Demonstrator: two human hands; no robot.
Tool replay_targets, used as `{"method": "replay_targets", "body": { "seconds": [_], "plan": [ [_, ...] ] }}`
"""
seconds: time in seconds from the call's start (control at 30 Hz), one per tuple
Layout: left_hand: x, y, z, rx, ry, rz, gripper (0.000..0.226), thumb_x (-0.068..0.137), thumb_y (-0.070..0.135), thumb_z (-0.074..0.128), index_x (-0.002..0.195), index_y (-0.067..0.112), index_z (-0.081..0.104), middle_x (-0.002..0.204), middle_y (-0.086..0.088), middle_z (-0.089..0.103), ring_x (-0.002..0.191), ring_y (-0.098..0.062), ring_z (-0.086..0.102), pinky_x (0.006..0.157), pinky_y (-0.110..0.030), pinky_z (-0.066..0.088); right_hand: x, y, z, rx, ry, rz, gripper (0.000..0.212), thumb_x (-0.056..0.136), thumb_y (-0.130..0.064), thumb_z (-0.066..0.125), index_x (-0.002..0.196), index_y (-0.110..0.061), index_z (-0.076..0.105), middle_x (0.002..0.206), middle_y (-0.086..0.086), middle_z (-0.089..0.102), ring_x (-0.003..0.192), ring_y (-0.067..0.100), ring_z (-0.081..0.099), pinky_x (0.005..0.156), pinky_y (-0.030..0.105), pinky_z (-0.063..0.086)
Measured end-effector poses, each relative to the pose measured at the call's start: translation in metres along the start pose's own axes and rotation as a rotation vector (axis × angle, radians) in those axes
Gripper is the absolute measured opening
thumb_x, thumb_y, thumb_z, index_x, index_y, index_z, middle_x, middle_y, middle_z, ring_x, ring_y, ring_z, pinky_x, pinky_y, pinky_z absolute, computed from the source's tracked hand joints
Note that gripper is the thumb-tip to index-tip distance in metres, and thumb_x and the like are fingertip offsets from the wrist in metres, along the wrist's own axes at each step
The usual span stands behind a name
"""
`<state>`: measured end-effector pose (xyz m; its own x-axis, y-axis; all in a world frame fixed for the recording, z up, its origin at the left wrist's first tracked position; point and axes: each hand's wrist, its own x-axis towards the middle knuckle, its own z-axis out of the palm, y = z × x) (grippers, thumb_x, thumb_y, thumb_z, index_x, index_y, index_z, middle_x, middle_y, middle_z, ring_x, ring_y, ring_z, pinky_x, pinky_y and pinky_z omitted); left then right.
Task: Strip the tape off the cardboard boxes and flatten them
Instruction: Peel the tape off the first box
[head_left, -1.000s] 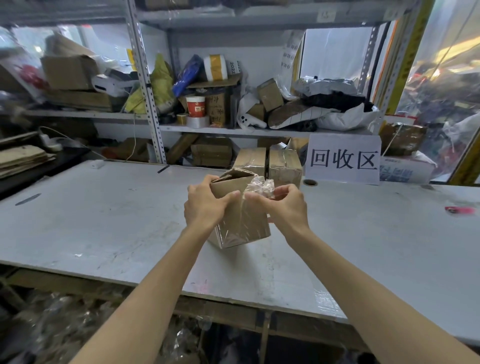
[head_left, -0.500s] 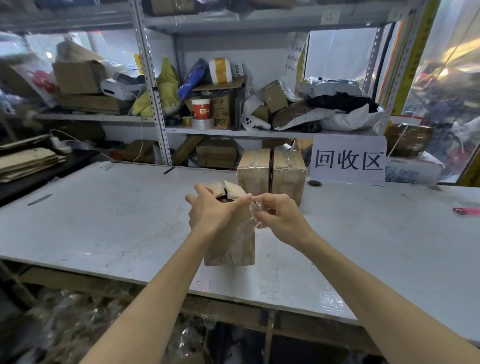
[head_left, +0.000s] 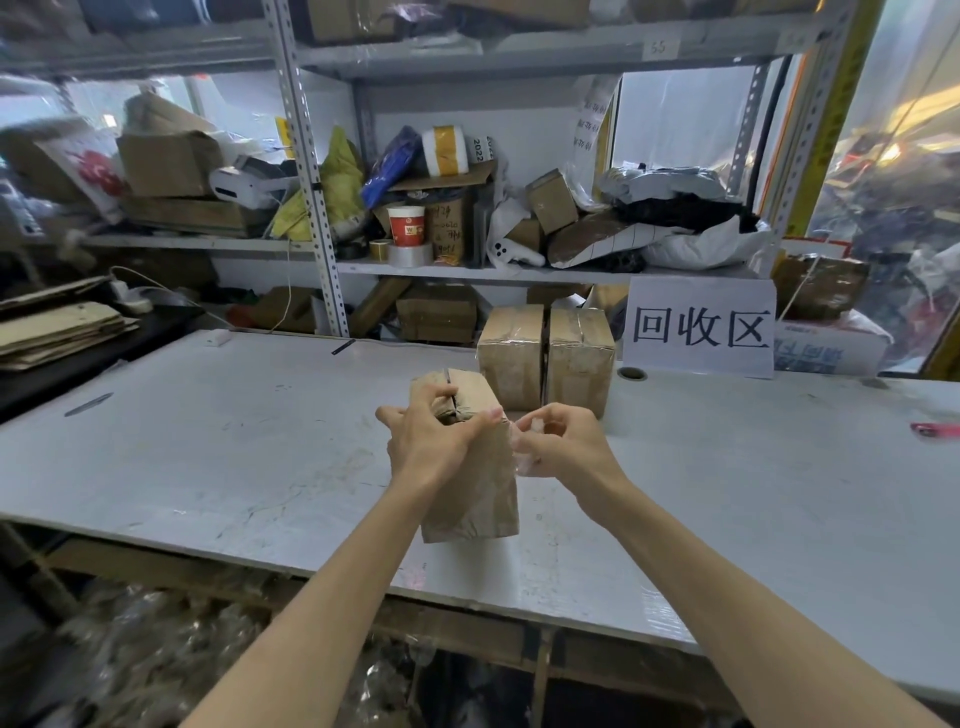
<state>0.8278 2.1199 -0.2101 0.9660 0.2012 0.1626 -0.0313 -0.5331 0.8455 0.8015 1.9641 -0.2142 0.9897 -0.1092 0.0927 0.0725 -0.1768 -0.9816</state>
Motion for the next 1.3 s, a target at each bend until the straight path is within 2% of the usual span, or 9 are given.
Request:
{"method": "replay_targets", "body": {
  "seconds": [0.07, 0.23, 0.5, 0.77, 0.83, 0.9, 1.03, 1.17, 1.3],
  "plan": [
    [-0.002, -0.004, 0.0, -0.001, -0.005, 0.013, 0.065, 0.07, 0.06, 0.078, 0.126, 0.035, 0.055, 0.112, -0.003, 0.03, 0.096, -0.024, 0.049, 0.078, -0.026, 0.039, 0.001, -0.003, -0.002, 0.0, -0.043, 0.067, 0.046, 0.069, -0.038, 0.083, 0.098, -0.006, 0.067, 0.091, 0.014, 0.069, 0.082, 0.025, 0.069, 0.06, 0.037, 0.06],
    [-0.005, -0.009, 0.004, -0.038, 0.021, 0.017, 0.067, 0.067, 0.06, 0.08, 0.125, 0.037, 0.058, 0.11, -0.001, 0.031, 0.092, -0.019, 0.045, 0.077, -0.024, 0.039, 0.002, -0.006, 0.001, -0.076, -0.016, -0.035, 0.013, 0.083, -0.016, 0.073, 0.075, -0.006, 0.072, 0.074, 0.016, 0.07, 0.073, 0.03, 0.069, 0.062, 0.04, 0.061],
    [0.011, 0.002, -0.001, -0.071, 0.085, -0.003, 0.061, 0.07, 0.065, 0.075, 0.122, 0.035, 0.061, 0.113, -0.001, 0.035, 0.078, -0.01, 0.04, 0.077, -0.025, 0.039, 0.0, -0.002, 0.001, -0.225, 0.105, -0.172, 0.013, 0.086, -0.014, 0.061, 0.076, -0.007, 0.066, 0.081, 0.013, 0.064, 0.079, 0.022, 0.063, 0.07, 0.035, 0.055],
    [0.008, 0.002, -0.004, -0.047, -0.016, 0.064, 0.07, 0.075, 0.055, 0.077, 0.135, 0.033, 0.048, 0.118, -0.001, 0.031, 0.102, -0.019, 0.046, 0.093, -0.031, 0.044, -0.002, -0.012, -0.008, -0.207, 0.141, -0.257, 0.008, 0.082, -0.014, 0.065, 0.084, -0.01, 0.059, 0.077, 0.007, 0.065, 0.072, 0.02, 0.059, 0.058, 0.023, 0.045],
    [0.005, 0.0, -0.004, 0.005, -0.054, 0.138, 0.075, 0.078, 0.045, 0.079, 0.143, 0.033, 0.043, 0.118, 0.0, 0.03, 0.107, -0.02, 0.047, 0.098, -0.032, 0.044, 0.001, -0.017, -0.015, -0.162, 0.162, -0.275, 0.031, 0.08, -0.011, 0.07, 0.104, -0.015, 0.052, 0.079, 0.001, 0.064, 0.073, 0.015, 0.063, 0.062, 0.022, 0.05],
    [0.002, 0.002, -0.004, 0.053, -0.019, 0.181, 0.073, 0.079, 0.048, 0.077, 0.142, 0.033, 0.044, 0.116, 0.002, 0.032, 0.107, -0.022, 0.05, 0.095, -0.032, 0.045, 0.003, -0.024, -0.017, -0.171, 0.171, -0.294, 0.038, 0.078, -0.009, 0.074, 0.109, -0.014, 0.051, 0.082, -0.003, 0.063, 0.076, 0.013, 0.067, 0.065, 0.024, 0.054],
    [-0.001, 0.008, -0.005, 0.133, 0.109, 0.191, 0.063, 0.078, 0.059, 0.072, 0.133, 0.035, 0.053, 0.11, 0.004, 0.037, 0.098, -0.023, 0.056, 0.084, -0.035, 0.052, 0.0, -0.029, -0.013, -0.32, 0.204, -0.371, 0.013, 0.077, -0.018, 0.079, 0.084, -0.012, 0.068, 0.08, 0.0, 0.069, 0.077, 0.014, 0.066, 0.07, 0.025, 0.052],
    [0.005, 0.012, -0.013, 0.143, 0.168, 0.171, 0.053, 0.077, 0.062, 0.071, 0.122, 0.037, 0.059, 0.106, 0.007, 0.041, 0.085, -0.014, 0.048, 0.076, -0.03, 0.041, -0.007, -0.035, -0.01, -0.503, 0.189, -0.514, 0.012, 0.072, -0.021, 0.082, 0.077, -0.015, 0.072, 0.074, -0.003, 0.07, 0.071, 0.009, 0.066, 0.065, 0.027, 0.054],
    [0.012, 0.019, -0.018, 0.153, 0.183, 0.139, 0.052, 0.078, 0.062, 0.07, 0.119, 0.031, 0.061, 0.11, 0.002, 0.048, 0.094, -0.021, 0.057, 0.076, -0.033, 0.043, -0.014, -0.038, -0.011, -0.44, 0.099, -0.54, 0.014, 0.073, -0.016, 0.082, 0.078, -0.014, 0.069, 0.071, -0.003, 0.069, 0.065, 0.007, 0.065, 0.059, 0.022, 0.053]
  ]
}}
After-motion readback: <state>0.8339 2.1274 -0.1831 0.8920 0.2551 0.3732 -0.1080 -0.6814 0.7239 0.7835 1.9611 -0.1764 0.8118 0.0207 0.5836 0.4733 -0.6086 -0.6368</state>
